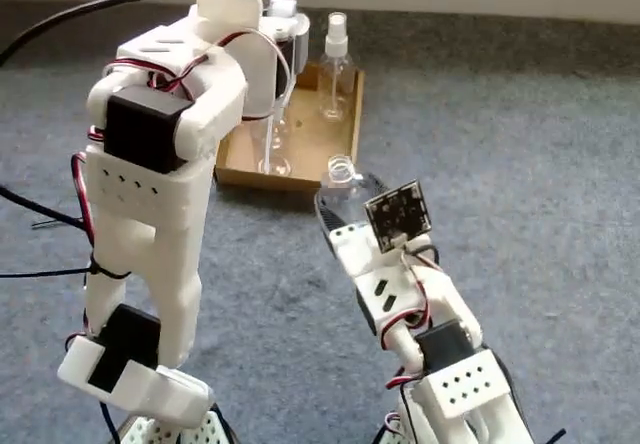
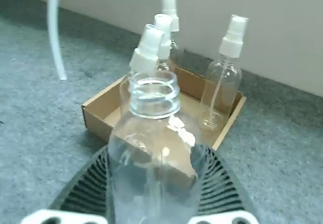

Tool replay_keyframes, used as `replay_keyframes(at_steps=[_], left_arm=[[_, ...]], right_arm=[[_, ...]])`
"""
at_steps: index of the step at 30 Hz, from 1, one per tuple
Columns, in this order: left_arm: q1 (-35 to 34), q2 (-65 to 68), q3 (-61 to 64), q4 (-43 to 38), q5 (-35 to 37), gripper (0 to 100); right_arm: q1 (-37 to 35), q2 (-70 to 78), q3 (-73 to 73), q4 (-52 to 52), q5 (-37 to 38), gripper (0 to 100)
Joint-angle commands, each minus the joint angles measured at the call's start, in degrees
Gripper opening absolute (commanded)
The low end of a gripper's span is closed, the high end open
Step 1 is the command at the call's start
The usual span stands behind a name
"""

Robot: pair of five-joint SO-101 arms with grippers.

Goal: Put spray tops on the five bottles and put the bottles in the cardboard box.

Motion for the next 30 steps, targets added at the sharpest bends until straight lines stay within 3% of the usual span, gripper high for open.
replay_keyframes(at_steps=[1, 10, 15, 20, 26, 30], left_arm=[[3.1, -1.3, -2.2, -1.7, 0.4, 0], [8.9, -11.0, -1.3, 2.2, 0.4, 0], [9.7, -17.6, 7.4, 2.2, 0.4, 0], [9.4, -24.8, 24.3, -11.3, 0.4, 0], [9.4, -34.2, 48.5, -35.3, 0.0, 0], [9.5, -37.0, 51.1, -40.8, 0.3, 0]], right_arm=[[-2.9, -3.8, 1.4, -1.4, 2.3, 0.4], [-2.6, -6.9, 3.2, -4.6, -1.0, 0.4], [-2.0, -7.3, 6.8, -9.9, -1.1, 0.4], [-1.8, -7.3, 7.4, -10.5, -1.1, 0.4], [-1.8, -7.3, 7.4, -10.5, -1.1, 0.4], [-1.8, -7.3, 7.4, -10.5, -1.1, 0.4]])
